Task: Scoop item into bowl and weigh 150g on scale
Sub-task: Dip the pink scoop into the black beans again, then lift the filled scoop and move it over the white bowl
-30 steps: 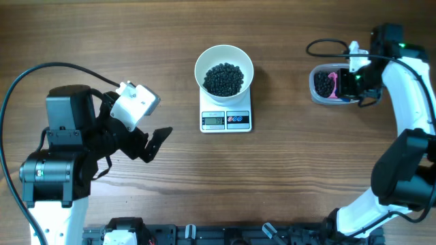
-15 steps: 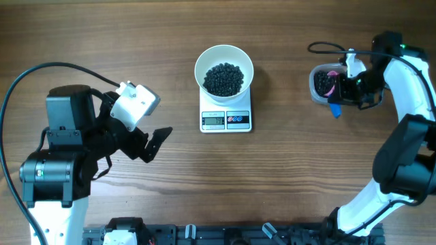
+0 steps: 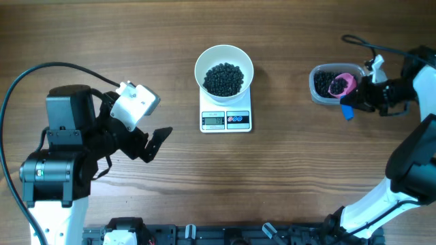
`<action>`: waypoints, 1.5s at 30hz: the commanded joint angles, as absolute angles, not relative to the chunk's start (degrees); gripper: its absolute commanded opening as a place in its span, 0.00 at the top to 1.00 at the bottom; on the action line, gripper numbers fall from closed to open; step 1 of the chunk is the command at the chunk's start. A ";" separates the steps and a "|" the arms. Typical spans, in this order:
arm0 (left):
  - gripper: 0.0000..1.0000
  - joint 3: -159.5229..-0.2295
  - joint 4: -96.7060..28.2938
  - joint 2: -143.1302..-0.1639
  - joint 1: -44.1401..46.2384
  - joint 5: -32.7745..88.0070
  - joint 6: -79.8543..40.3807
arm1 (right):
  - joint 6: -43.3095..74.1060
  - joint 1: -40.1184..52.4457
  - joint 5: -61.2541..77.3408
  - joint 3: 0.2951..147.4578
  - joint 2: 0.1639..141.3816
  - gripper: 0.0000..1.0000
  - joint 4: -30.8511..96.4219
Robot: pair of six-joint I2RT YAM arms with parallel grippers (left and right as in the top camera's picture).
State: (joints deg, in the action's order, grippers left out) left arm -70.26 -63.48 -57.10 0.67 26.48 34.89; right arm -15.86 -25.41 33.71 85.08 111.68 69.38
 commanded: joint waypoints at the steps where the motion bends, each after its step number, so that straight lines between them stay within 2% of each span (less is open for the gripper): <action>1: 0.00 -71.31 -63.55 -57.17 0.40 27.40 35.77 | -20.51 -27.07 40.10 84.73 112.62 0.96 70.78; 5: 0.00 -71.31 -63.55 -57.17 0.40 27.40 35.77 | -25.43 -29.19 45.23 84.73 112.62 0.96 73.19; 17: 0.00 -71.31 -63.55 -57.17 0.40 27.40 35.77 | -26.81 -28.67 59.70 84.75 112.60 0.95 75.92; 25: 0.00 -71.31 -63.55 -57.17 0.40 27.40 35.79 | -23.33 -17.91 60.77 86.98 111.68 0.95 75.02; 32: 0.00 -71.31 -63.55 -57.17 0.40 27.40 35.77 | -14.83 -5.37 60.38 90.52 110.45 0.95 68.69; 42: 0.00 -71.31 -63.55 -57.17 0.40 27.40 35.77 | -12.01 9.50 43.22 96.92 110.13 0.96 60.73; 45: 0.00 -71.31 -63.55 -57.17 0.40 27.40 35.77 | -12.05 12.97 33.87 96.92 110.13 0.96 57.32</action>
